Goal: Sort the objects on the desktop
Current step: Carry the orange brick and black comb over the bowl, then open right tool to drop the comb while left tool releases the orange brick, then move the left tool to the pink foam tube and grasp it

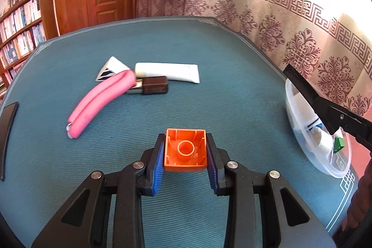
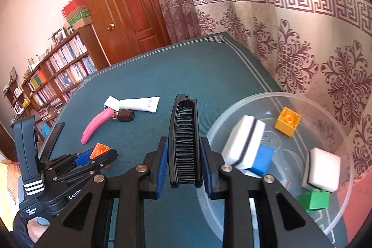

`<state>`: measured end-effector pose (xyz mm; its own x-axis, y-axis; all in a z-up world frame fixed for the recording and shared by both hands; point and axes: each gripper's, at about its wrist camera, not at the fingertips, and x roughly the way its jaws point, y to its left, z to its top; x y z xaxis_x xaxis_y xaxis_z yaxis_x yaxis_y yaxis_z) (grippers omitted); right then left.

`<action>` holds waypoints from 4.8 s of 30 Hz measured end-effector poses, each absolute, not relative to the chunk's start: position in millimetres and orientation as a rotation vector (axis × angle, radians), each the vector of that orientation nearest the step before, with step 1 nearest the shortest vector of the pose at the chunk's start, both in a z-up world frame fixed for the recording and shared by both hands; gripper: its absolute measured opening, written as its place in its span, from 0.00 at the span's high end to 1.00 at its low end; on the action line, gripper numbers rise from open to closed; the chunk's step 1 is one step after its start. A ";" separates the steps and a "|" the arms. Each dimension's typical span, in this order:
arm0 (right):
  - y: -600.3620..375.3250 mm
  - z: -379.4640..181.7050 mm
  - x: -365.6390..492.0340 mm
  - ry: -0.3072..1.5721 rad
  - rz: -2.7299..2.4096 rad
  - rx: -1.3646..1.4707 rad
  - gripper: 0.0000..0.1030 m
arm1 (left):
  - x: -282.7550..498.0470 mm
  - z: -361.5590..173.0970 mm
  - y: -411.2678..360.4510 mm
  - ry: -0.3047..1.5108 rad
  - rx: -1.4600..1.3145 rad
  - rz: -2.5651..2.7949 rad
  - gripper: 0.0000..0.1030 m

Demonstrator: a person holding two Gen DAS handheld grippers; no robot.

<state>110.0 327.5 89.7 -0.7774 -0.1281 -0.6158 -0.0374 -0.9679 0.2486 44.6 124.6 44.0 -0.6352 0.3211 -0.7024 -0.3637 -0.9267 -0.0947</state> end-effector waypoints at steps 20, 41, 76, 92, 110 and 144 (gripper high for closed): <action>418.2 68.8 139.2 -0.551 -3.021 1.123 0.71 | 61.3 68.2 212.7 0.140 -1.007 2.386 0.66; 430.2 61.7 138.3 -0.626 -2.999 1.168 0.70 | 71.0 76.7 252.0 0.135 -0.978 2.311 0.66; 448.6 70.8 148.6 -0.676 -3.158 1.102 0.70 | 70.1 84.5 294.1 0.091 -0.904 2.207 0.41; 429.8 74.9 149.0 -0.585 -3.178 1.054 0.55 | 51.3 83.0 247.6 0.047 -0.941 2.339 0.31; 380.4 83.7 135.3 -0.388 -3.127 1.003 0.46 | 16.4 79.1 152.9 0.045 -0.977 2.539 0.30; 249.0 58.5 60.2 -0.250 -2.779 1.095 0.35 | -44.4 31.3 41.7 0.168 -1.088 2.558 0.30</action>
